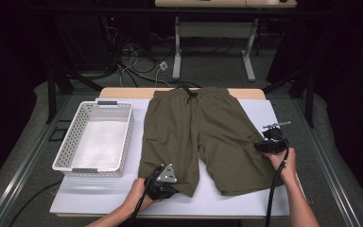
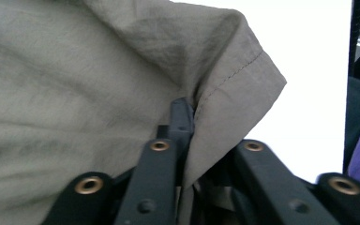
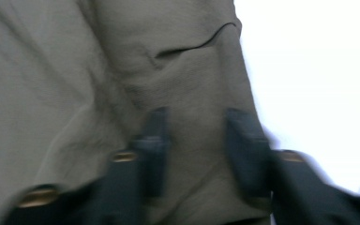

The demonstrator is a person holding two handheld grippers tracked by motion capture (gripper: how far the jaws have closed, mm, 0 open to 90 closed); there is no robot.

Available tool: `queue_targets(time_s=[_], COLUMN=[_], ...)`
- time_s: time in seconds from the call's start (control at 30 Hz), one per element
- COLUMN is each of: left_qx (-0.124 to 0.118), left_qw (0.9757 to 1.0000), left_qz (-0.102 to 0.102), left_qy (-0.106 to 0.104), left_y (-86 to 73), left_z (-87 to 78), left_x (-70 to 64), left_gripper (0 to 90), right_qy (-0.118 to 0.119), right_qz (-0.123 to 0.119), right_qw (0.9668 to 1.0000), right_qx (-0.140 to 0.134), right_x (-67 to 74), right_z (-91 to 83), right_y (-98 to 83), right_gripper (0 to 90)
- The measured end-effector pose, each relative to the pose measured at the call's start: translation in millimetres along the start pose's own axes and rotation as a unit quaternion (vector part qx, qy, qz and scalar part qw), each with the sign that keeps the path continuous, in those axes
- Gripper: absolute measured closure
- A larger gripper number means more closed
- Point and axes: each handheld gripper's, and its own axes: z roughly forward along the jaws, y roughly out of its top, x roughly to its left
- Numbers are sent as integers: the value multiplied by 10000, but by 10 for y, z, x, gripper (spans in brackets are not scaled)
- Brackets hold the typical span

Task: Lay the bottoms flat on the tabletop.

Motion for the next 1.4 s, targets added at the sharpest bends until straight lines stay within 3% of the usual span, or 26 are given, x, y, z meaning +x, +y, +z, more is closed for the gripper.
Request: queue_targets(time_s=[0.1, 0.33, 0.43, 0.5, 0.57, 0.6, 0.67, 0.73, 0.8, 0.87, 0.93, 1.0, 1.1, 1.3, 1.4], left_qx=[-22, 13, 73, 119, 145, 152, 182, 146, 127, 76, 70, 76, 43, -90, -22], left_qw=[10000, 9998, 9996, 9994, 9993, 9992, 9991, 9992, 9995, 9997, 9995, 9992, 9995, 9995, 9994], left_qz=[47, 162, 231, 282, 286, 295, 271, 219, 216, 212, 296, 351, 281, 272, 323], left_qy=[27, 66, 143, 163, 185, 208, 283, 310, 213, 58, 18, 176, 130, 102, 104], left_y=[-7, -30, -42, -31, -15, -12, 0, 11, 15, 13, 13, 14, -3, -13, -37], left_z=[-15, -90, -97, -90, -73, -65, -41, -20, -6, 1, 2, -1, -22, -124, -155], left_x=[-24, -56, -58, -60, -65, -67, -64, -51, -37, -35, -65, -80, -68, -85, -107], left_gripper=[870, 874, 870, 852, 733, 685, 535, 460, 479, 592, 701, 814, 870, 877, 878], right_qy=[35, -237, -343, -398, -379, -487, -533, -487, -354, -42, -60, -134, -304, -434, -506], right_qz=[-34, -247, -279, -168, -34, -5, -45, 18, 125, 207, 229, 167, 9, -148, -225], right_qw=[10000, 9994, 9990, 9990, 9992, 9987, 9985, 9988, 9993, 9997, 9995, 9996, 9995, 9988, 9983], right_qx=[-56, 89, -69, -129, -157, -147, -103, -64, -57, -144, -192, -199, -110, -161, -183], right_x=[40, 102, 69, 13, -41, -50, -65, -84, -123, -147, -136, -114, -47, 37, 55], right_z=[-15, -160, -201, -183, -135, -114, -68, -36, -20, -21, -35, -42, -67, -217, -280], right_y=[-34, -137, -167, -150, -122, -108, -88, -81, -78, -95, -103, -108, -111, -134, -157], right_gripper=[900, 900, 884, 664, 536, 461, 367, 320, 369, 522, 714, 870, 898, 900, 900])
